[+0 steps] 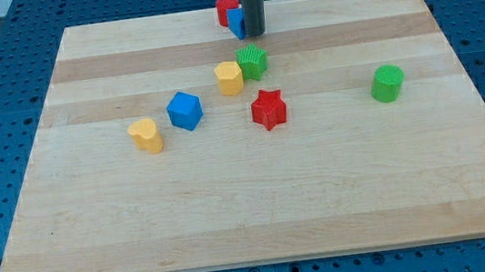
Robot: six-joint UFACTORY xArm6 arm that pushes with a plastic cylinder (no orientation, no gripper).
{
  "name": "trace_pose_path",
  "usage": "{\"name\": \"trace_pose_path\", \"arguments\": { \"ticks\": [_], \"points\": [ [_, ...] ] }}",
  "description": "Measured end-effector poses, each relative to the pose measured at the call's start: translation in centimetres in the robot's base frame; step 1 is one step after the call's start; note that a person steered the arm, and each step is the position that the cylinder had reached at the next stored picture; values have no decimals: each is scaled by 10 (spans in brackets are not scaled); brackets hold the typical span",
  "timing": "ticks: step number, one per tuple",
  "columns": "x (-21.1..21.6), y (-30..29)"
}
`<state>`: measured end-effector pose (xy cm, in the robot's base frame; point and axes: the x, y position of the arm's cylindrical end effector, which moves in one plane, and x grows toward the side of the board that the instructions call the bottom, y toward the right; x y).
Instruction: Move yellow hexagon to the blue triangle
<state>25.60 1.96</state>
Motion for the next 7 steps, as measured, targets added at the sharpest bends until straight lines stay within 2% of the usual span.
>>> {"name": "trace_pose_path", "arguments": {
  "ticks": [2,3,6,7],
  "points": [
    [4,0],
    [29,16],
    [38,23],
    [90,37]
  ]
}}
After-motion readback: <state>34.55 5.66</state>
